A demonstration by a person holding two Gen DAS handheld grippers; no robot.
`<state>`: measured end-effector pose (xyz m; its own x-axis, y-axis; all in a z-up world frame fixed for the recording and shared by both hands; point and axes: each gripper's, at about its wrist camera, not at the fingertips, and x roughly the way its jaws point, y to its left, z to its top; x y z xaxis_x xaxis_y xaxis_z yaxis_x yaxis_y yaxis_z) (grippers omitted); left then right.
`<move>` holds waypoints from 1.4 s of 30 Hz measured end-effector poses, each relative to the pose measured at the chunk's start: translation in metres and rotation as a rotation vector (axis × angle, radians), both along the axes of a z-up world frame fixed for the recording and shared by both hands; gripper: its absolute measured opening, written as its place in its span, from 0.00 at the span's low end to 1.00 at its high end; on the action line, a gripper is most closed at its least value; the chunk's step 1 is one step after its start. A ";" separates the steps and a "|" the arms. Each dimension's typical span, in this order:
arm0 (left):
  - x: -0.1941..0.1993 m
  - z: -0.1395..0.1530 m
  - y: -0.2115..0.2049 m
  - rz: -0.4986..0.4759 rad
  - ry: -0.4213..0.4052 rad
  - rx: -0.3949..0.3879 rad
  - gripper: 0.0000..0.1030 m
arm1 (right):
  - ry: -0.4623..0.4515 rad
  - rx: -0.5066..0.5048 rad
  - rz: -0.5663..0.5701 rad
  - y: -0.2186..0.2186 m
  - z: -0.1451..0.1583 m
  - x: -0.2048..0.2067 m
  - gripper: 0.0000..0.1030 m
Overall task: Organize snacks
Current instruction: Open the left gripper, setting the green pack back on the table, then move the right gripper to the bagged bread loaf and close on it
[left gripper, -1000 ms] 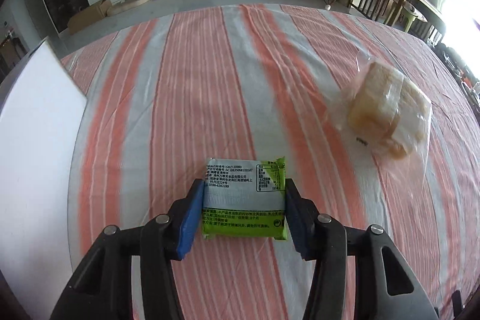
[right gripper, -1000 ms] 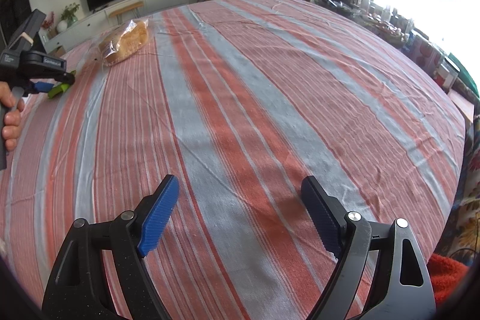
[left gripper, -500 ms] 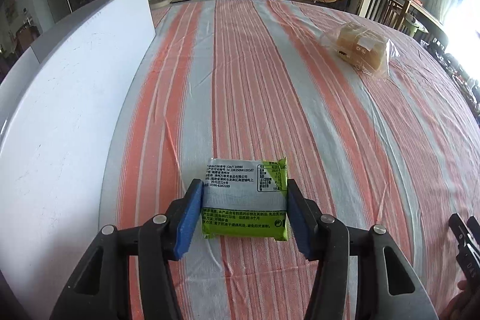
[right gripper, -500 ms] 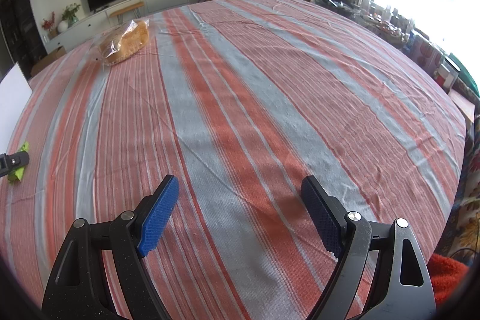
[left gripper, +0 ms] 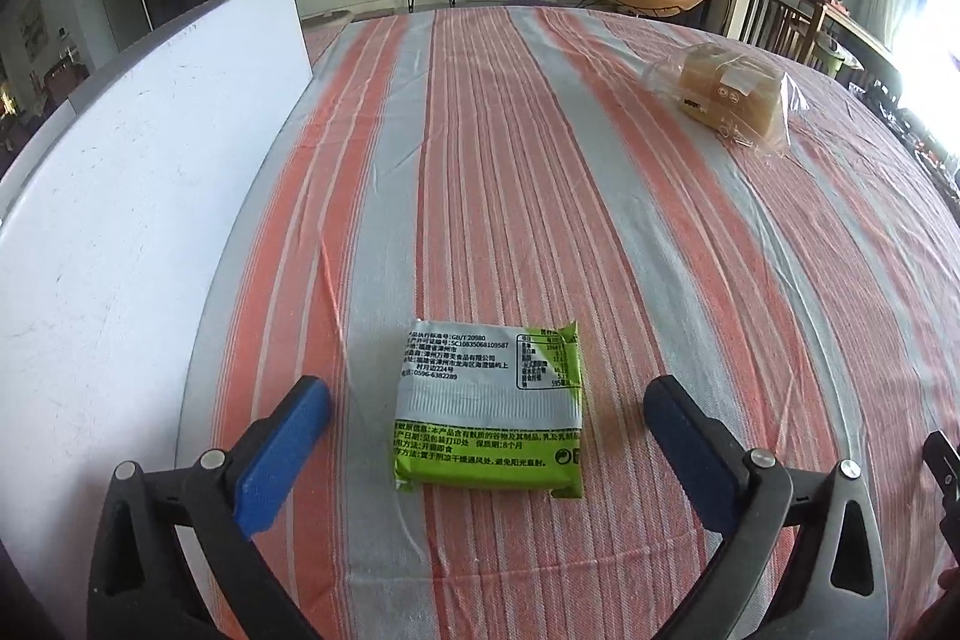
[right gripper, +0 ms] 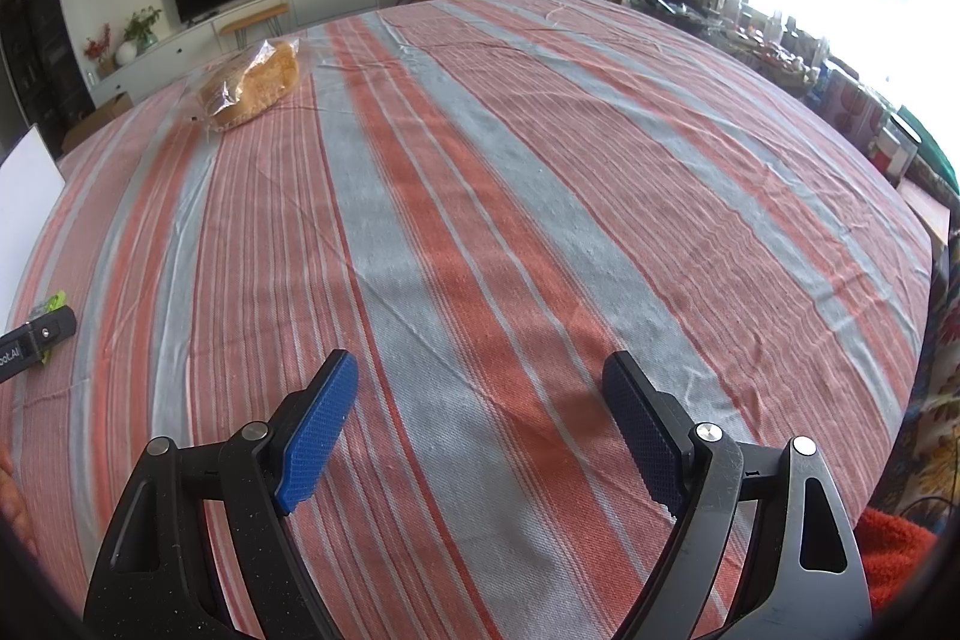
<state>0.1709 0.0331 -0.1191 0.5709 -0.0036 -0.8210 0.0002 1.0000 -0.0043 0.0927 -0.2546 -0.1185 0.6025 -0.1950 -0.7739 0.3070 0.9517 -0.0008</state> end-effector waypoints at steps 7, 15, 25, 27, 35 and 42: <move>0.001 0.000 -0.001 0.003 -0.004 0.001 1.00 | 0.000 0.000 0.000 0.000 0.000 0.000 0.84; 0.001 0.000 -0.001 0.003 -0.004 0.001 1.00 | 0.000 0.000 0.000 0.000 0.000 0.000 0.84; 0.001 -0.001 -0.001 0.003 -0.004 0.001 1.00 | 0.006 0.006 0.015 0.001 -0.001 0.004 0.87; 0.001 -0.001 -0.001 0.003 -0.004 0.001 1.00 | 0.031 0.008 0.043 0.002 0.000 0.011 0.87; 0.001 -0.001 -0.001 0.003 -0.004 0.001 1.00 | -0.011 0.202 0.120 0.024 0.069 0.134 0.87; 0.001 -0.001 -0.001 0.003 -0.004 0.002 1.00 | 0.072 0.226 0.046 0.076 0.073 0.269 0.86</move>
<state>0.1718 0.0322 -0.1202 0.5743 -0.0008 -0.8186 -0.0025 1.0000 -0.0027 0.3613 -0.1784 -0.0452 0.5485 0.0145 -0.8360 0.2699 0.9432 0.1935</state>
